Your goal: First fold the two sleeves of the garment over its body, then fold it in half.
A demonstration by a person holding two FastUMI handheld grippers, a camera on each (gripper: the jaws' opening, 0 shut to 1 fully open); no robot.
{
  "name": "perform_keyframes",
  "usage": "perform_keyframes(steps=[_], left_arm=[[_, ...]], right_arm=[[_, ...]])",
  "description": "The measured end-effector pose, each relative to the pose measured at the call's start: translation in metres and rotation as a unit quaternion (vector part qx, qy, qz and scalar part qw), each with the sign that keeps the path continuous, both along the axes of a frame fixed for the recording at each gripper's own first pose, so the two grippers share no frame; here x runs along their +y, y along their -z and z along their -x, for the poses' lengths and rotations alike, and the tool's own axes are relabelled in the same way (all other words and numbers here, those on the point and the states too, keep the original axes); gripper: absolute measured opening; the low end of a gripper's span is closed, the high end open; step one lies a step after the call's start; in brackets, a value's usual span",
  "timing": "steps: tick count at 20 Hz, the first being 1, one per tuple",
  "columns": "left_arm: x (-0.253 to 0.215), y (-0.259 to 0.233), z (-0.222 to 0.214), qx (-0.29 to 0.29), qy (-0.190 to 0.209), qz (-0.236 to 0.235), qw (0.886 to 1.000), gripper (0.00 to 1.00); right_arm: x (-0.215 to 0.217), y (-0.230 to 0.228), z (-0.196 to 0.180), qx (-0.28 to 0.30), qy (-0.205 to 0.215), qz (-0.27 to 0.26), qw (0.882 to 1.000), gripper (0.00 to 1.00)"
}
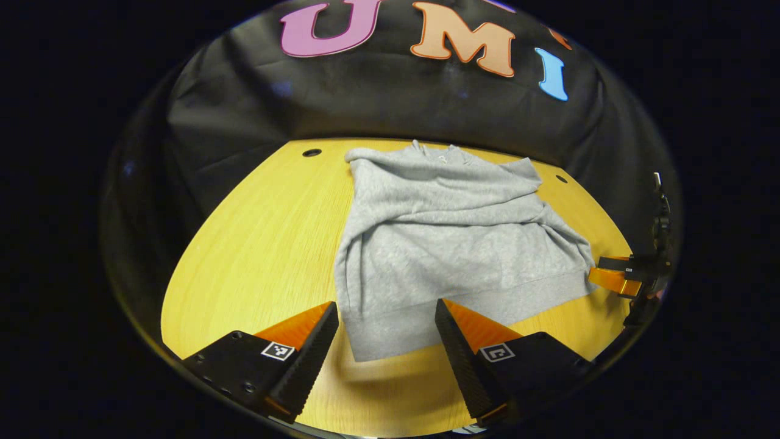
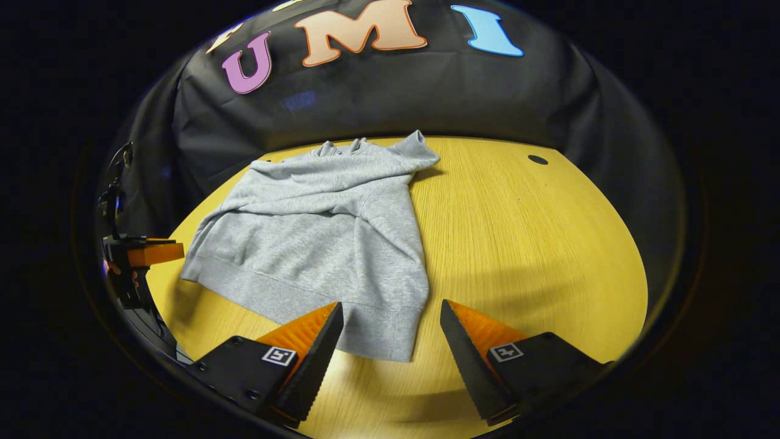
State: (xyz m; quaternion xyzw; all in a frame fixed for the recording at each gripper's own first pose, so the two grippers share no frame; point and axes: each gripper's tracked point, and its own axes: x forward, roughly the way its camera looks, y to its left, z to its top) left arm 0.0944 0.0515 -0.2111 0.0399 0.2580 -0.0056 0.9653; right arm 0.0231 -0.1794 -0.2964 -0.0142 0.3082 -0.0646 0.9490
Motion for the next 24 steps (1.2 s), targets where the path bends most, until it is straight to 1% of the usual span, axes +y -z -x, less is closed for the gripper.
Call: perform_keyframes(steps=[3,4,5,7,8,9,10,12,13,14,15,16,17,18,19,20,21,22,23,24], left_arm=[[0.002,0.013,-0.002,0.010,-0.002,0.008,1.000,0.94],[0.003,0.017,-0.001,0.012,0.000,0.005,1.000,0.94],[0.003,0.020,-0.002,0.015,0.000,0.001,1.000,0.94],[0.003,0.027,-0.002,0.022,0.001,-0.002,1.000,0.94],[0.005,0.031,-0.002,0.026,-0.001,0.000,1.000,0.94],[0.007,0.035,-0.001,0.029,-0.008,0.002,1.000,0.94],[0.009,0.034,0.000,0.023,-0.013,0.004,1.000,0.95],[0.010,0.034,-0.001,0.016,-0.024,0.008,1.000,0.94],[0.010,0.034,-0.003,0.012,-0.029,0.006,0.999,0.94],[0.010,0.035,-0.003,0.009,-0.031,0.001,0.999,0.93],[0.010,0.036,-0.003,0.008,-0.029,-0.008,1.000,0.92],[0.009,0.034,-0.004,0.002,-0.025,-0.011,1.000,0.91],[0.009,0.034,-0.003,0.003,-0.026,-0.007,1.000,0.89],[0.009,0.034,-0.003,0.002,-0.027,-0.003,1.000,0.86],[0.010,0.034,-0.005,0.004,-0.026,0.000,1.000,0.85],[0.011,0.034,-0.005,0.005,-0.025,0.003,1.000,0.78],[0.009,0.033,-0.007,0.005,-0.020,0.008,1.000,0.74],[0.008,0.033,-0.007,0.008,-0.015,0.017,1.000,0.58],[0.005,0.033,-0.009,0.010,-0.008,0.028,1.000,0.49],[0.001,0.033,-0.011,0.012,-0.003,0.045,0.999,0.30]], right_arm=[[0.005,0.008,0.002,0.005,0.007,0.005,1.000,0.99],[0.005,0.008,0.003,0.006,0.009,0.010,1.000,0.96],[0.005,0.008,0.000,0.003,0.010,0.018,1.000,0.99],[0.006,0.009,0.000,0.002,0.016,0.024,1.000,0.99],[0.006,0.010,0.000,0.003,0.020,0.025,0.999,0.96],[0.007,0.010,0.000,0.003,0.021,0.026,0.999,0.99],[0.007,0.010,0.000,0.004,0.023,0.026,0.999,0.99],[0.007,0.010,0.001,0.004,0.024,0.027,0.999,0.99],[0.008,0.011,0.000,0.004,0.024,0.027,0.999,0.96],[0.010,0.011,0.000,0.004,0.024,0.028,0.999,0.98],[0.010,0.012,0.000,0.004,0.024,0.027,0.999,0.97],[0.012,0.012,0.001,0.005,0.023,0.025,0.999,0.89],[0.014,0.011,0.001,0.004,0.024,0.024,0.999,0.87],[0.015,0.012,0.000,0.004,0.020,0.020,1.000,0.82],[0.017,0.014,-0.001,0.005,0.019,0.019,1.000,0.79],[0.019,0.014,-0.001,0.007,0.014,0.013,1.000,0.71],[0.022,0.013,-0.001,0.009,0.013,0.006,1.000,0.68],[0.026,0.015,-0.003,0.012,0.008,-0.005,1.000,0.53],[0.030,0.017,-0.003,0.017,0.008,-0.015,1.000,0.46],[0.029,0.015,-0.003,0.018,0.004,-0.016,1.000,0.29]])
